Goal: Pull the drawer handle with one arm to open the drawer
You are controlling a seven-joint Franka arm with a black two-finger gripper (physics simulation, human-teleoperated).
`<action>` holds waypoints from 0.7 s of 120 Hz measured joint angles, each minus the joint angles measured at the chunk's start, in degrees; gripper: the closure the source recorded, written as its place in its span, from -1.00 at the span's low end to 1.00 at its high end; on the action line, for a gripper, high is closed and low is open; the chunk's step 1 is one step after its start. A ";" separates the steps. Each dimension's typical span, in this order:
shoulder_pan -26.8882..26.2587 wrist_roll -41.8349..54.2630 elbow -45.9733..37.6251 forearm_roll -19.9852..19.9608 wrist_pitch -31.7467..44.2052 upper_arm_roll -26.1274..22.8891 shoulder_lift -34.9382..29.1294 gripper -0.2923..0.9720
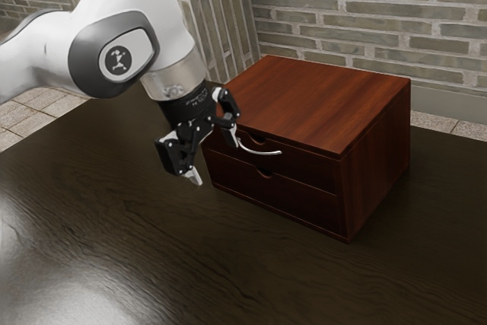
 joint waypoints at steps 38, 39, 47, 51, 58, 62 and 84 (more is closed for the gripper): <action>1.51 0.70 -0.07 0.66 7.31 -0.18 3.34 -0.54; 1.52 0.71 -0.09 0.68 7.43 -0.19 3.36 -0.54; 1.53 0.86 -0.29 0.87 8.45 -0.18 3.55 -0.54; 1.58 0.96 -0.34 0.88 8.91 -0.20 3.83 -0.54; 1.63 1.14 -0.35 0.88 9.57 -0.21 4.27 -0.54; 1.67 1.26 -0.30 0.88 10.02 -0.20 4.68 -0.54; 1.78 1.83 -0.39 0.83 11.66 -0.18 5.31 -0.54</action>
